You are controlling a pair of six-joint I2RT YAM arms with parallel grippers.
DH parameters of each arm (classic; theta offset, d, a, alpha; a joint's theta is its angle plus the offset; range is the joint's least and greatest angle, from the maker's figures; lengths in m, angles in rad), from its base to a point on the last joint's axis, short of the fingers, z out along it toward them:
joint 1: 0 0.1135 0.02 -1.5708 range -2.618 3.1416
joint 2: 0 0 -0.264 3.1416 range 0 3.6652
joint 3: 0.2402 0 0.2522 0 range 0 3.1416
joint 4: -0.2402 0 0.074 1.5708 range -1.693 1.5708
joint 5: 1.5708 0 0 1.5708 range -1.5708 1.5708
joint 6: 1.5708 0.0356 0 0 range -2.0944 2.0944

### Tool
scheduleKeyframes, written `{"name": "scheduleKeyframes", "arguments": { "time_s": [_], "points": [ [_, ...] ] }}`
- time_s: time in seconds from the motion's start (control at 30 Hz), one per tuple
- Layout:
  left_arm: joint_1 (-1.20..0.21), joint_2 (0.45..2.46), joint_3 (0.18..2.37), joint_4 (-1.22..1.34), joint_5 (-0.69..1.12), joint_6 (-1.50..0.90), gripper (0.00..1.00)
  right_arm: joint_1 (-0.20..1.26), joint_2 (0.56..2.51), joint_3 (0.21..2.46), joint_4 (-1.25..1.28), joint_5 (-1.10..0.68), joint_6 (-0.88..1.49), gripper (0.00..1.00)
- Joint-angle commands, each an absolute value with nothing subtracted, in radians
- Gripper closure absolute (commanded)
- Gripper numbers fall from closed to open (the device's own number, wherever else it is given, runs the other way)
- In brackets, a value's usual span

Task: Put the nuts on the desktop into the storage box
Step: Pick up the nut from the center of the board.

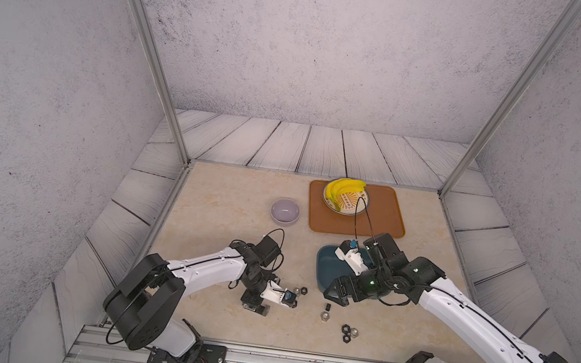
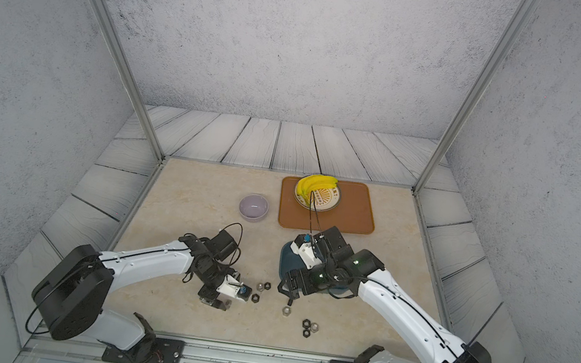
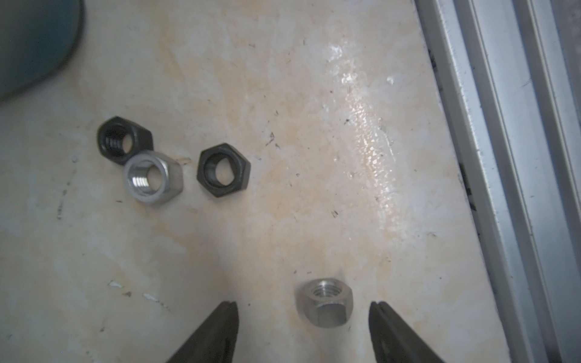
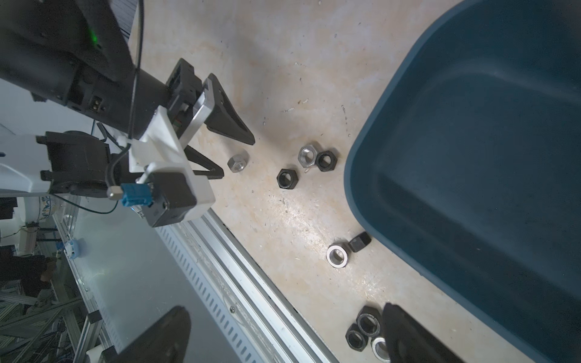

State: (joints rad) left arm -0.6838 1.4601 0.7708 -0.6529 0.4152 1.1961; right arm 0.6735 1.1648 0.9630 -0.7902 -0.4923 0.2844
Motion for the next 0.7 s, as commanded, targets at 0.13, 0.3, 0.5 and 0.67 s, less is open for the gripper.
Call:
{"name": "scheduleKeyframes", "arguments": {
  "time_s": [0.13, 0.3, 0.5, 0.67],
  "points": [
    [-0.71, 1.454, 0.758, -0.703, 0.408, 1.193, 0.33, 0.694, 1.161, 0.933, -0.729, -0.519, 0.307, 0.01],
    [-0.729, 1.464, 0.766, -0.702, 0.373, 1.146, 0.36, 0.698, 1.17, 0.937, -0.727, -0.508, 0.308, 0.01],
    [-0.738, 1.522, 0.818, -0.743, 0.338, 1.105, 0.42, 0.701, 1.178, 0.948, -0.736, -0.494, 0.308, 0.01],
    [-0.761, 1.555, 0.842, -0.752, 0.316, 1.081, 0.46, 0.7, 1.181, 0.957, -0.744, -0.482, 0.303, 0.01]
  ]
}}
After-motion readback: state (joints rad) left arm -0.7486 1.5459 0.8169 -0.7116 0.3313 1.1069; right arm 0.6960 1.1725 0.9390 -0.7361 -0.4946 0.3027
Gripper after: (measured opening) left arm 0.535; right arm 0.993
